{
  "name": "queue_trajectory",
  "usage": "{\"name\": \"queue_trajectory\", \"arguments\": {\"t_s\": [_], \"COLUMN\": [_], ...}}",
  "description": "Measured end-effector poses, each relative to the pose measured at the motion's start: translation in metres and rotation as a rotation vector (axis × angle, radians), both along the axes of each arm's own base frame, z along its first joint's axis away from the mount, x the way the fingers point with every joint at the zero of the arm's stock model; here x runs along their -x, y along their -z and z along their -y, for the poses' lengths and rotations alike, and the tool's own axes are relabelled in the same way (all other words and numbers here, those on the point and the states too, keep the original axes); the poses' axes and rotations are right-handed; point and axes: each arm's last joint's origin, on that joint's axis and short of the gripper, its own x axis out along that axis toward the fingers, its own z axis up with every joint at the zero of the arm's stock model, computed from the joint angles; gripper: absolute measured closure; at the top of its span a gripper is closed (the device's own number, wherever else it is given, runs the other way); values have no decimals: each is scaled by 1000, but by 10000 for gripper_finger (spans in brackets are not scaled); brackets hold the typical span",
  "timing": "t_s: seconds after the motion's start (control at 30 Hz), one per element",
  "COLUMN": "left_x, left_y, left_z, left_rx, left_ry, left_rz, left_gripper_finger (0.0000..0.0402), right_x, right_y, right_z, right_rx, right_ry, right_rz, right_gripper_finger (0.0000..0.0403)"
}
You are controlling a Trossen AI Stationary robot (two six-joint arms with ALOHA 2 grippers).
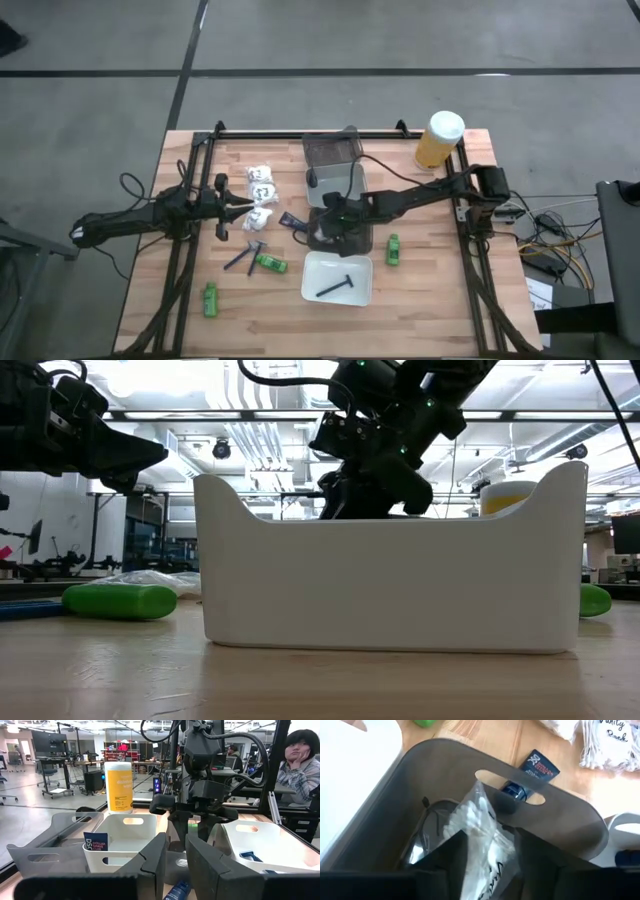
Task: Pick & Place Travel size toiletries
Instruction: Put the white cotton pack into the bottom black bin, then put the right green shampoo into the top black bin
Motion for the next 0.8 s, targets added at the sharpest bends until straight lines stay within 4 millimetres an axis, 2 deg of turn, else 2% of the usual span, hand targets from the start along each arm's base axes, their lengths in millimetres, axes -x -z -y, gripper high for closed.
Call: {"name": "queue_trajectory", "arguments": {"t_s": [0.2,0.4,0.53,0.63,0.8], "left_x": [0,0,0,0,0], "left_y": [0,0,0,0,1], "left_z": [0,0,0,0,0], "left_rx": [0,0,0,0,2], "left_ry": [0,0,0,0,0], "left_rz": [0,0,0,-1,-12], "left_gripper_finger": [323,323,323,323,323], "right_x": [11,34,57,76,106], "right_y": [-23,-45,-54,-57,-57], "right_z": [2,10,19,27,30], "right_rx": [1,-40,-91,-132,-144], "right_ry": [4,-1,-17,49,80], "right_rz": [16,51,102,169,251], "right_gripper_finger": [179,146,135,133,147]}}
